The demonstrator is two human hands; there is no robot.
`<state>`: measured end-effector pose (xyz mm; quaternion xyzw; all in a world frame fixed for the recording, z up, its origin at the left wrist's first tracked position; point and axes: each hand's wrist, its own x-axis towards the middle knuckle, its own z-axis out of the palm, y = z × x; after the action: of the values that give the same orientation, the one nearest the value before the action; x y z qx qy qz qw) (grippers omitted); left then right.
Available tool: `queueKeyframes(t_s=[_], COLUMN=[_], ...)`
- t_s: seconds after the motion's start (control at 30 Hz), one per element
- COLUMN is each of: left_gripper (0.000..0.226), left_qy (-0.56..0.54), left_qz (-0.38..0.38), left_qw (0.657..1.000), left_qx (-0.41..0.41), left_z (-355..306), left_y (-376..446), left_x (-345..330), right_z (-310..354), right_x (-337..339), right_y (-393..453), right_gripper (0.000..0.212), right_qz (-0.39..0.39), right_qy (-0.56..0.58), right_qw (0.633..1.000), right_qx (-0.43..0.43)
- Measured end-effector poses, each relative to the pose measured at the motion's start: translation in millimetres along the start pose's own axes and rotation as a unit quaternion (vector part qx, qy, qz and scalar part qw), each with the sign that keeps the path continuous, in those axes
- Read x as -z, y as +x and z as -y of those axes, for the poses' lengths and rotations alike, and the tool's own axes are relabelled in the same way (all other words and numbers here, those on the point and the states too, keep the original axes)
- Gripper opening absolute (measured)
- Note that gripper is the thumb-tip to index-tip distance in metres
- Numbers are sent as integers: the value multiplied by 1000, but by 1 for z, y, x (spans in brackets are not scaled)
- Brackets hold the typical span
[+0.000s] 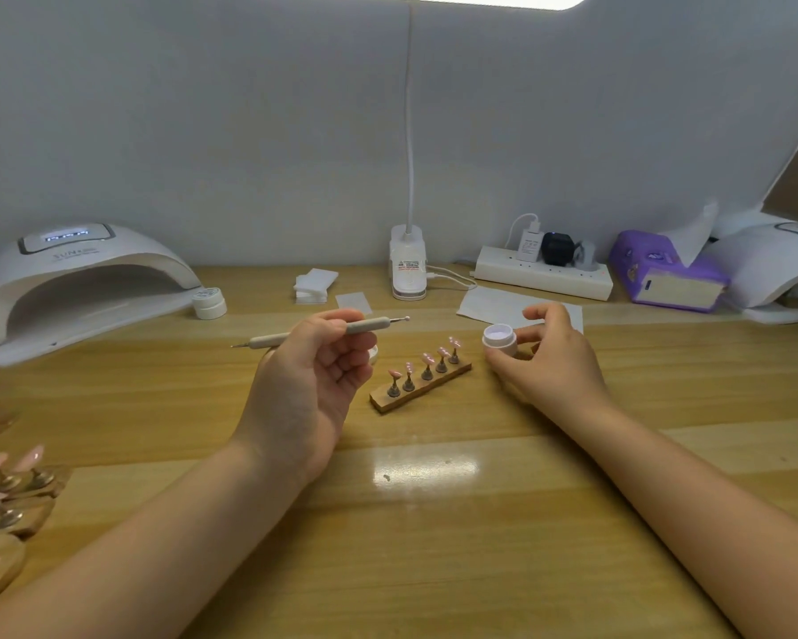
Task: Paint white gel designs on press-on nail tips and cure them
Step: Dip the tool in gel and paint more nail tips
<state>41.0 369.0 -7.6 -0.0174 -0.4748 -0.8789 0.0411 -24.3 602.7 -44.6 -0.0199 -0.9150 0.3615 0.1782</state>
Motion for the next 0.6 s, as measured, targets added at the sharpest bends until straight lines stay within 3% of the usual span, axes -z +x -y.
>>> queueKeyframes(t_s=[0.13,0.33,0.4,0.47,0.53,0.6], left_gripper=[42,36,33,29,27,26], left_qy=[-5,-16,-17,-18,-20,-22], left_qz=[-4,-19,-22,-28,-34,-39], left_qw=[1000,1000,999,999,999,999], left_qx=[10,16,16,15,14,13], left_z=[1,1,1,1,0,0], left_y=[1,1,1,1,2,2], left_x=[0,-1,-1,-1,-1,-2], right_z=[-1,13,26,43,56,62], right_x=[-2,-1,-1,-2,-7,-14], right_y=[-1,-8,-16,-27,-38,-47], right_gripper=[53,75,59,28,12,19], right_qz=[4,14,-55,-94,-50,16], right_qy=[-79,-127,-100,-71,-62,-63], right_qw=[997,992,988,967,957,961], right_qx=[-10,-1,100,224,278,268])
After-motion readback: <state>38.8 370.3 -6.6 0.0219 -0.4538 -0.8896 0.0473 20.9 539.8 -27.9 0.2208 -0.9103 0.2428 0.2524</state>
